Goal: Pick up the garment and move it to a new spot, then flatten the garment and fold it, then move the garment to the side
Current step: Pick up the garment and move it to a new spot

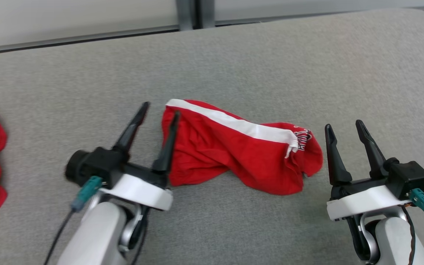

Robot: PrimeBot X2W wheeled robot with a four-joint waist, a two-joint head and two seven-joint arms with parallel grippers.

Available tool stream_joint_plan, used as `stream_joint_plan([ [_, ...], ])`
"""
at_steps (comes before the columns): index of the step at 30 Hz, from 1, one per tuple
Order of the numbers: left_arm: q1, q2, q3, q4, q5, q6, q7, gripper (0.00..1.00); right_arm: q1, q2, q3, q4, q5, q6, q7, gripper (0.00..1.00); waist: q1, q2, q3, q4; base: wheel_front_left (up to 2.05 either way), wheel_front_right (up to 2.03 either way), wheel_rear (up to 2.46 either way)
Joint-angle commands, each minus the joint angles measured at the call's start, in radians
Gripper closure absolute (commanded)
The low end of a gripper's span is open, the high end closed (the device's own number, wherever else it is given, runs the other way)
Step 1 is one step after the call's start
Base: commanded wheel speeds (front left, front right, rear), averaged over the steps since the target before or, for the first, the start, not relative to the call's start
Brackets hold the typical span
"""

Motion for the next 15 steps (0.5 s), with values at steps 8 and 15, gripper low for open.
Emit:
stream_joint_plan([
  [8, 0.107, 0.084, 0.179, 0.032, -0.04, 0.021, -0.004, 0.0, 0.054, -0.009, -0.013, -0.039, -0.022, 0.0, 0.049, 0.0, 0.0, 0.0, -0.094, 0.114, 0.0, 0.0, 0.0],
  [15, 0.169, 0.105, 0.248, 0.056, -0.053, 0.003, -0.004, 0.0, 0.102, -0.01, -0.023, -0.058, -0.022, 0.0, 0.07, 0.0, 0.0, 0.0, -0.137, 0.141, 0.0, 0.0, 0.0],
])
